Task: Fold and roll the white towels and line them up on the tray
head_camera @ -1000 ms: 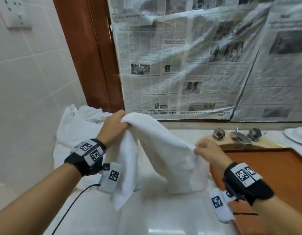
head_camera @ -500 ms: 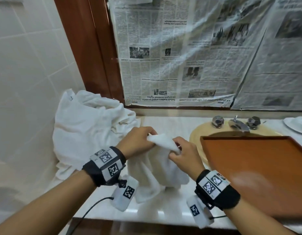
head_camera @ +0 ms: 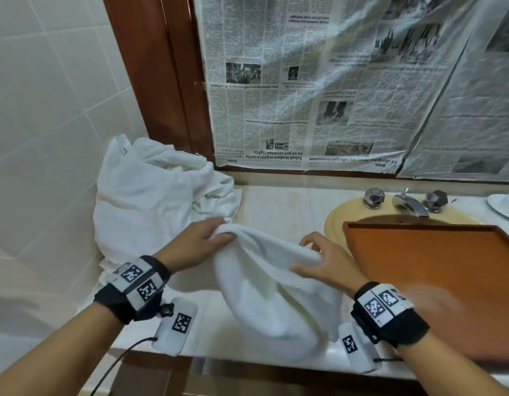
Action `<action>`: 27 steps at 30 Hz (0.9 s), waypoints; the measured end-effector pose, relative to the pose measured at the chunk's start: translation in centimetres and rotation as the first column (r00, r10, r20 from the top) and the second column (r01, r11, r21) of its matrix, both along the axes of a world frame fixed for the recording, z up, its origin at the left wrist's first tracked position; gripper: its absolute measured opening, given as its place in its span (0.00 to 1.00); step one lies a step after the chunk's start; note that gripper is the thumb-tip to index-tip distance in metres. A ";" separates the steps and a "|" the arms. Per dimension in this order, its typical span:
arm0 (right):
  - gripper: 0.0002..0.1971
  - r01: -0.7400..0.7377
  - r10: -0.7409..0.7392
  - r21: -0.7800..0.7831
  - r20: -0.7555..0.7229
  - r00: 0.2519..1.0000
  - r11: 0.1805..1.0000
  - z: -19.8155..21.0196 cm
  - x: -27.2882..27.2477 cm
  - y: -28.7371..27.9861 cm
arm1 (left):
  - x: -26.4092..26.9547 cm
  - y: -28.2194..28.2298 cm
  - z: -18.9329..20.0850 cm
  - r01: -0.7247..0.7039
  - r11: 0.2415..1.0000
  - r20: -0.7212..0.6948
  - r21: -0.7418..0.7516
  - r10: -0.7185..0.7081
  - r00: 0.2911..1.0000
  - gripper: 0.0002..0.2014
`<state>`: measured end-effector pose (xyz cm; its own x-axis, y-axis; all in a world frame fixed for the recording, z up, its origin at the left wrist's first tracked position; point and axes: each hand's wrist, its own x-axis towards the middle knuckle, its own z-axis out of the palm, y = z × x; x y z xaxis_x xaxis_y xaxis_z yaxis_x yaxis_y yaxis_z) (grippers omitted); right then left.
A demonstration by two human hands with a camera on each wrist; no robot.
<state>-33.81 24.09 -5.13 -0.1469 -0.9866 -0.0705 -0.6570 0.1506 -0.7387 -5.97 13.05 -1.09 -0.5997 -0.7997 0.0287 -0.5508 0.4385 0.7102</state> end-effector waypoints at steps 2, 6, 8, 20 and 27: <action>0.36 -0.079 0.082 0.021 -0.225 0.971 0.997 -0.1 1.7 -0.4 | -1.0 0.4 1.4 0.013 0.998 -0.042 -0.066 -0.016 0.999 0.20; 0.35 -0.050 0.008 -0.179 -0.230 0.973 0.982 -0.2 5.9 -1.6 | -3.1 0.9 3.9 0.050 0.978 -0.035 -0.200 -0.058 0.998 0.13; 0.23 0.042 -0.058 -0.315 -0.042 0.997 0.948 0.0 7.8 -2.0 | -3.4 1.1 4.5 0.040 0.973 -0.060 -0.227 -0.055 0.997 0.14; 0.14 0.026 -0.025 0.059 -0.023 0.999 0.998 -1.6 7.5 0.8 | 7.7 -1.5 -3.2 0.061 0.996 0.616 0.063 -0.087 0.783 0.12; 0.12 0.225 -0.181 0.029 -0.494 0.850 0.974 -3.5 6.8 -0.2 | 9.6 -7.4 2.3 -0.012 0.994 0.499 -0.109 0.065 0.864 0.09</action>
<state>-27.05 23.93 -8.62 -0.3800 -0.9248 -0.0176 -0.8766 0.3661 -0.3124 3.67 5.67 1.17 -0.5230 -0.8314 -0.1878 -0.8386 0.4625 0.2880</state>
